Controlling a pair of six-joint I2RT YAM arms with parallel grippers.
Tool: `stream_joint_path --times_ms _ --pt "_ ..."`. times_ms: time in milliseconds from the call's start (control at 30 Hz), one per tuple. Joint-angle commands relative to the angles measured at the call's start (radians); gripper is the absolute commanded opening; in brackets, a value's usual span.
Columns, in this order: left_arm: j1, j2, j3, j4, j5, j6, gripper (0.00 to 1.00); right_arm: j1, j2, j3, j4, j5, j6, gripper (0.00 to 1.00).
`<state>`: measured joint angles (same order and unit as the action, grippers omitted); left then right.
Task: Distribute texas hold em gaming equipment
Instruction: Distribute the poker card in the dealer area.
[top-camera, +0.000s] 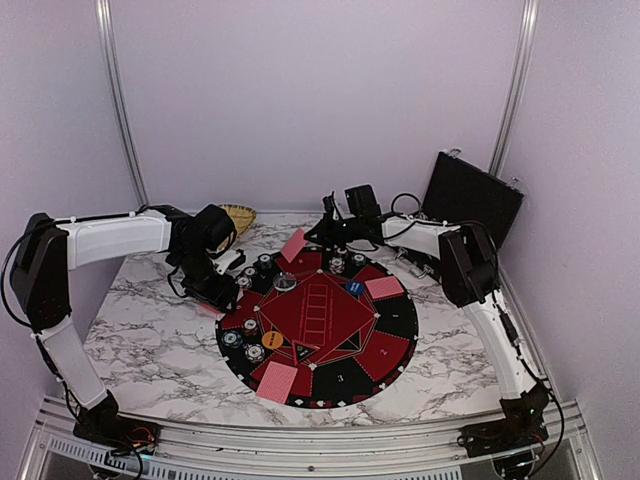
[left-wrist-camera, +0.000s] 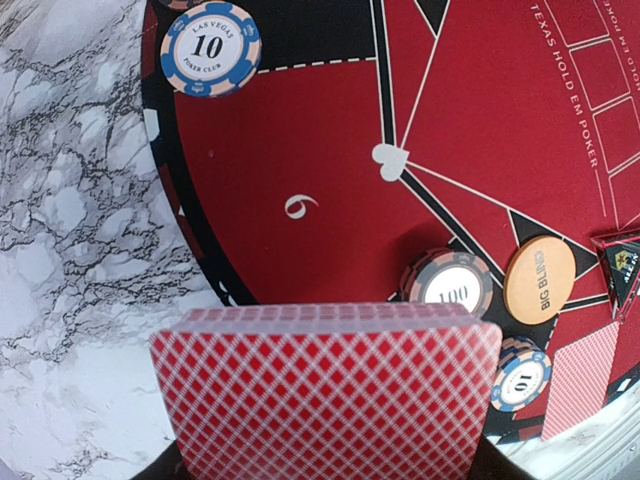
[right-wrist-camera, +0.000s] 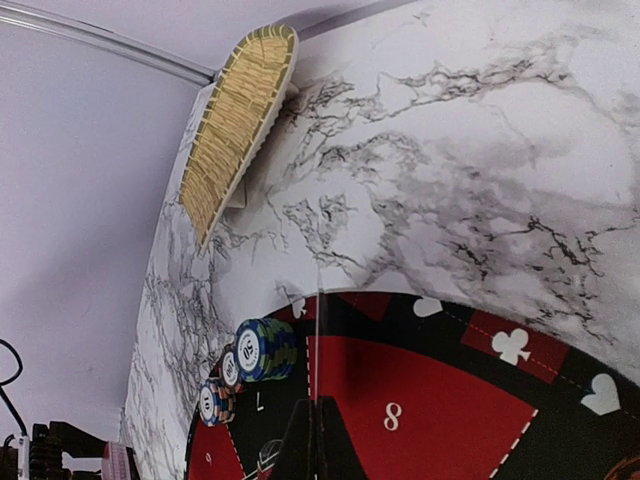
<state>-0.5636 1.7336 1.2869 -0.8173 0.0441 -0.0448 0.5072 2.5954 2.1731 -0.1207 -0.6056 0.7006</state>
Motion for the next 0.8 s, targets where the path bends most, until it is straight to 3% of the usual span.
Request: stream_joint_path --times_ms 0,500,767 --pt "0.005 -0.028 0.0 0.001 0.002 -0.005 0.29 0.004 0.022 0.06 -0.063 0.038 -0.037 0.02" --pt "0.005 -0.006 0.027 0.001 0.019 -0.006 0.3 0.037 0.031 0.182 -0.278 0.215 -0.224 0.41" --pt "0.005 0.011 0.042 0.001 0.029 -0.009 0.3 0.088 0.052 0.205 -0.316 0.244 -0.291 0.49"
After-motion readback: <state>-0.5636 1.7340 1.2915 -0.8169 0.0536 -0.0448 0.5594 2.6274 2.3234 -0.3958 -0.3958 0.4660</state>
